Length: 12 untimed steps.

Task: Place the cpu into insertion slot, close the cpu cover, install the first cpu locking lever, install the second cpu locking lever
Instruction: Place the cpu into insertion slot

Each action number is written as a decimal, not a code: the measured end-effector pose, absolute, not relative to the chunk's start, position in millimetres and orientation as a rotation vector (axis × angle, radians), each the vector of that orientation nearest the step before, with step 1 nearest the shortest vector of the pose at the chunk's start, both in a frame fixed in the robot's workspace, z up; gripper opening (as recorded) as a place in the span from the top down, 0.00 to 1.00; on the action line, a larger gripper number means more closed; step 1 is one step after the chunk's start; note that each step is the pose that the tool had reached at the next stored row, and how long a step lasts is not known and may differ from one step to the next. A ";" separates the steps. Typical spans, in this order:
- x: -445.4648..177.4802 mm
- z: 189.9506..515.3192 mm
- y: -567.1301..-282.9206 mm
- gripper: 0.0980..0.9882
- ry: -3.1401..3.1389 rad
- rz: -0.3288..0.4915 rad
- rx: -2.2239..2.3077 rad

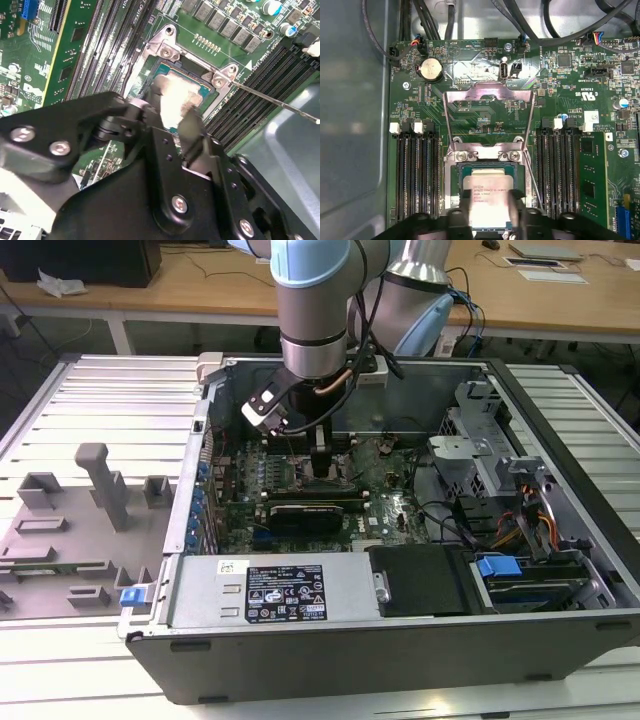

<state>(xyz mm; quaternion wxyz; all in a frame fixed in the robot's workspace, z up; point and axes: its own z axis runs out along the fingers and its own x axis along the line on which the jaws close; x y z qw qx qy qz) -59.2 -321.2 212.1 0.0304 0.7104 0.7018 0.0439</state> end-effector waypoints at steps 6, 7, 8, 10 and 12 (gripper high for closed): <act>-59.2 212.1 -321.2 0.99 2.163 0.135 2.190; -59.2 212.1 -321.3 0.99 2.162 0.135 2.190; -59.2 212.1 -321.2 0.99 2.162 0.135 2.190; -59.2 212.1 -321.2 0.99 2.152 0.107 2.176; -59.2 209.3 -321.2 0.99 2.151 0.104 2.175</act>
